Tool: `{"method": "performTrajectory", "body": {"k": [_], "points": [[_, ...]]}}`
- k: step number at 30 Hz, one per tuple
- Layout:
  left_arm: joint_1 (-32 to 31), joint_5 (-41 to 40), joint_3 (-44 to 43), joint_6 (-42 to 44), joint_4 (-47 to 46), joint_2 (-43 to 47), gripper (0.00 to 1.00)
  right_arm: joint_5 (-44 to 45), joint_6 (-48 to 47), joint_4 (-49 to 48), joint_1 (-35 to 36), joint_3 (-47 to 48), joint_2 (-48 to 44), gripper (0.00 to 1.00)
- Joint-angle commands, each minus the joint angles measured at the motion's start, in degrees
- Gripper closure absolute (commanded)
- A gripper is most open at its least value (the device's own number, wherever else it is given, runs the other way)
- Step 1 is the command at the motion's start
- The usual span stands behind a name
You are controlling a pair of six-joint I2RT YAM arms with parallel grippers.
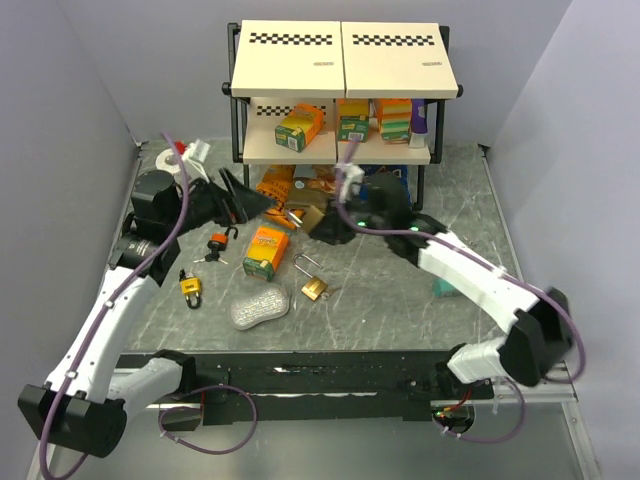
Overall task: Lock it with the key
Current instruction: Lock the lock.
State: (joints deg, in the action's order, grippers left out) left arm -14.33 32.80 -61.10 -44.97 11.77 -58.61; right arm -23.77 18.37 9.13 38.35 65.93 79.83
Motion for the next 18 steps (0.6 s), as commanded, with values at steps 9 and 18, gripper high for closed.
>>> {"method": "performTrajectory", "body": {"k": [9,18], "points": [[-5.9,26.7,-8.1,76.3,26.1,-4.1,0.10,-42.2,-10.5,10.3,-8.6,-4.0,-15.2,1.00],[-17.7,21.7,-6.7,84.4,28.1,-5.0,0.34,-46.0,-11.6,12.8,-8.6,-2.6,-15.8,1.00]]}}
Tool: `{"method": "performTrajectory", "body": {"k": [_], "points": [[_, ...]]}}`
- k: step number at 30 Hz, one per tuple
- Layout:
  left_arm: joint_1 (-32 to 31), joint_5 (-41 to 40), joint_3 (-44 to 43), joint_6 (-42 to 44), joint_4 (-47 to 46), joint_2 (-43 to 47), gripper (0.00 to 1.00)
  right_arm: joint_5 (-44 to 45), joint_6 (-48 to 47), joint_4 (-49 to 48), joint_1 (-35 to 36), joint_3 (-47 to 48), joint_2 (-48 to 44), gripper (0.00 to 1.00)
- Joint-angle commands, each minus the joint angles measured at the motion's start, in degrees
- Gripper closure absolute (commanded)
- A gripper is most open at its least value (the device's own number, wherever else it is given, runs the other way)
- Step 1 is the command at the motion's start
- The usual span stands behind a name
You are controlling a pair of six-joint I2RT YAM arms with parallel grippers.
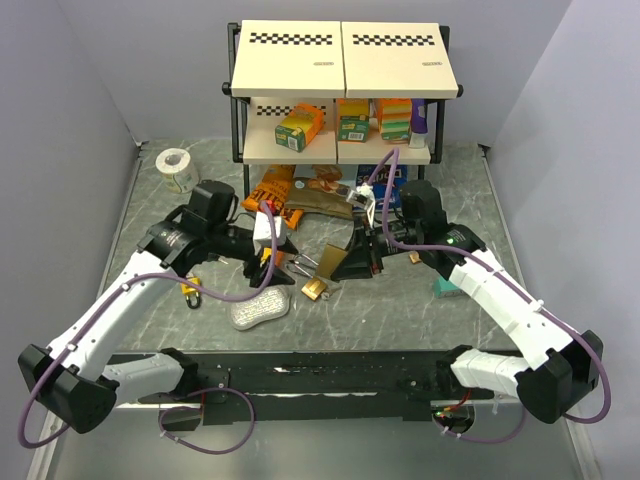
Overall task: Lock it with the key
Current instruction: Lock the lock.
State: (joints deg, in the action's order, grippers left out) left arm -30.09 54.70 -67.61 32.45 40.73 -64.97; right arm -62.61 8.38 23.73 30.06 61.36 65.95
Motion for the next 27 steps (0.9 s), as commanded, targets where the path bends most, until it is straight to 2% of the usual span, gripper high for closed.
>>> {"method": "performTrajectory", "body": {"k": [1,6,7,10,16,22,24,26,27], "points": [[-2.3,-0.5,-0.1,7.2,-1.4,1.3,0.36,-7.4,-1.8,-1.3,-0.4,1.9,-1.7,1.00],[-3.4,-0.5,-1.3,9.6,1.1,0.0,0.59,-7.9,-0.7,-2.2,-0.2,1.0,-1.6,1.00],[-3.8,-0.7,-1.2,10.7,1.5,-0.2,0.59,-7.9,-0.6,-2.5,-0.2,1.0,-1.6,1.00],[-4.9,-1.7,-0.5,13.1,3.2,-0.2,0.52,-7.8,0.4,-3.3,-0.2,1.3,-1.1,1.00],[-6.4,-2.7,0.4,15.5,5.3,-1.0,0.55,-8.0,2.0,-4.8,-0.2,1.0,-0.7,1.00],[-6.5,-2.9,0.5,17.5,6.6,-1.5,0.72,-8.4,2.6,-5.4,-0.3,1.2,-0.5,1.00],[-6.5,-2.8,0.8,17.0,5.6,-1.0,0.86,-8.9,3.1,-5.9,-0.1,1.0,-0.4,1.00],[-6.4,-2.8,1.2,16.1,4.1,-0.5,0.95,-9.4,4.4,-6.9,-0.3,0.6,-0.4,1.00],[-6.4,-2.8,1.5,15.2,3.5,0.3,0.96,-9.7,5.1,-7.4,-0.3,0.4,-0.2,1.00]]}}
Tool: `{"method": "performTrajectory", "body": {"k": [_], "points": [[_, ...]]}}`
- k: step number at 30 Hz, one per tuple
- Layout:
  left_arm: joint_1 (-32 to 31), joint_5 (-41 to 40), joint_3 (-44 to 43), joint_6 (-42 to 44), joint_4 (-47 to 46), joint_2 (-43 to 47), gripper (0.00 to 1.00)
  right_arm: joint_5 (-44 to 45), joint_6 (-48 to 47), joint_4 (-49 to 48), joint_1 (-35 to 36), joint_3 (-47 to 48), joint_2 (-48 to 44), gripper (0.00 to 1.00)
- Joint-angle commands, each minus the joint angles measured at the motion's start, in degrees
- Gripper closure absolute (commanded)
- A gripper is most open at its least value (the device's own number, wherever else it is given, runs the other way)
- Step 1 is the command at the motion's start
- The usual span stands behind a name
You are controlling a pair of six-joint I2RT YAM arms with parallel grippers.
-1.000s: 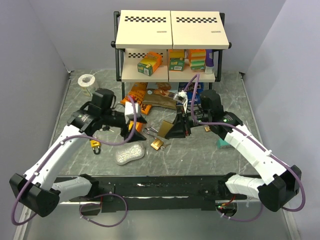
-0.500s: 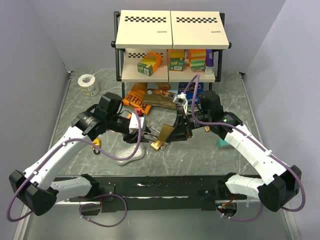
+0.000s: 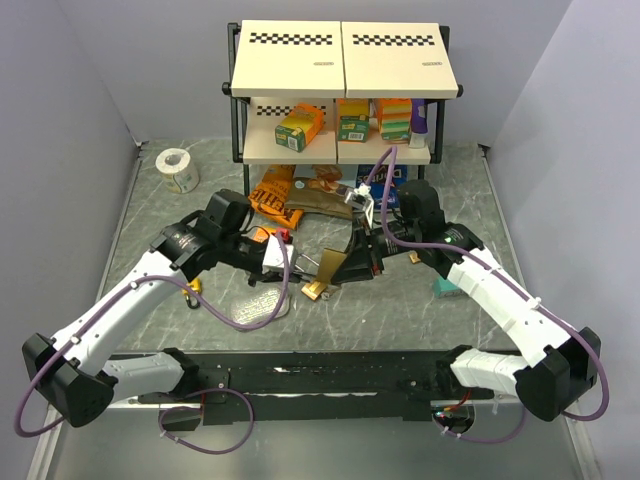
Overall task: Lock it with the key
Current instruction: Lock the lock.
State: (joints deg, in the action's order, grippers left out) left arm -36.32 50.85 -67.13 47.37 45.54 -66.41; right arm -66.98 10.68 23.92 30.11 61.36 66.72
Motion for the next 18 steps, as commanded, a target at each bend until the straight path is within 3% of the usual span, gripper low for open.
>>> {"method": "performTrajectory", "body": {"k": [1,3,4,6,7,12,18], "points": [[-0.2,0.7,1.3,-0.7,-2.2,2.2,0.98,-5.4,3.1,-7.9,-0.3,0.2,-1.2,1.00],[-0.2,0.4,2.8,-6.6,-7.6,4.6,0.99,-5.3,2.9,-7.6,-0.3,0.1,-1.0,1.00],[-0.2,0.4,3.1,-8.1,-9.0,5.3,0.99,-4.8,1.9,-6.7,-0.4,0.4,-0.9,0.53],[-0.2,1.0,2.9,-11.1,-10.4,6.7,0.99,-2.6,-0.3,-2.4,-1.7,1.0,-1.2,0.08],[-0.2,1.5,2.5,-11.7,-10.0,6.8,0.99,-0.5,-3.4,-0.9,-2.3,1.8,-1.3,0.01],[-0.2,3.9,-0.5,-15.9,-8.6,5.8,0.99,4.6,-19.2,11.1,-5.3,5.3,-1.9,0.01],[-0.2,5.5,-1.9,-25.0,-13.7,4.8,0.99,7.2,-24.4,6.2,-4.0,2.5,-6.7,0.01]]}}
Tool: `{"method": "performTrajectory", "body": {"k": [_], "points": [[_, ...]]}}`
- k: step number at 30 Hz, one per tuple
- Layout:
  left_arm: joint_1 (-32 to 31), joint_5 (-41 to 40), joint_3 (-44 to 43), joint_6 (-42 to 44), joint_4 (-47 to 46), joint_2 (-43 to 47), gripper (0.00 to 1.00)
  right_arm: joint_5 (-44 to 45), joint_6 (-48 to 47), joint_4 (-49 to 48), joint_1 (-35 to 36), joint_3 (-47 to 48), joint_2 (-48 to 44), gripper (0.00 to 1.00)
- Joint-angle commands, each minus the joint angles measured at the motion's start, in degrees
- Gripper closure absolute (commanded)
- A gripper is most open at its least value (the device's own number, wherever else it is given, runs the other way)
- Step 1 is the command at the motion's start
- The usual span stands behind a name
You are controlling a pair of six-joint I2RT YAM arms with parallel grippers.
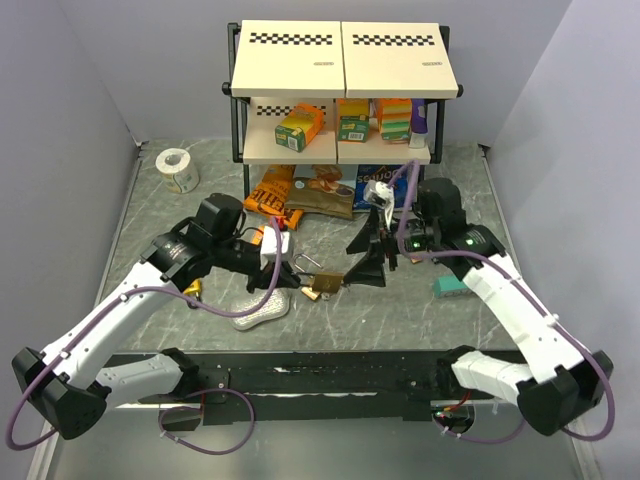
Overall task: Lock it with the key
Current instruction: Lock the lock.
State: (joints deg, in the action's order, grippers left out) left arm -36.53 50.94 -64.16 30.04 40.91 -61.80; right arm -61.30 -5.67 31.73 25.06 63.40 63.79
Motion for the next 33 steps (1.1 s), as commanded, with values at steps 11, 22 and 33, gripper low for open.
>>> {"method": "performTrajectory", "body": {"k": [11,22,33], "points": [[0.0,5.5,-5.2,-13.8,-14.3,-0.3,0.99,2.6,-13.5,-0.7,9.0,0.8,-2.1,0.13],[0.1,4.9,-4.4,-16.2,-17.4,-0.6,0.99,0.0,-12.3,-2.5,12.4,3.1,1.4,0.82],[-3.0,7.2,-2.6,-26.3,-28.0,-2.4,0.99,-0.2,-6.4,-9.6,14.4,4.2,4.2,1.00]]}}
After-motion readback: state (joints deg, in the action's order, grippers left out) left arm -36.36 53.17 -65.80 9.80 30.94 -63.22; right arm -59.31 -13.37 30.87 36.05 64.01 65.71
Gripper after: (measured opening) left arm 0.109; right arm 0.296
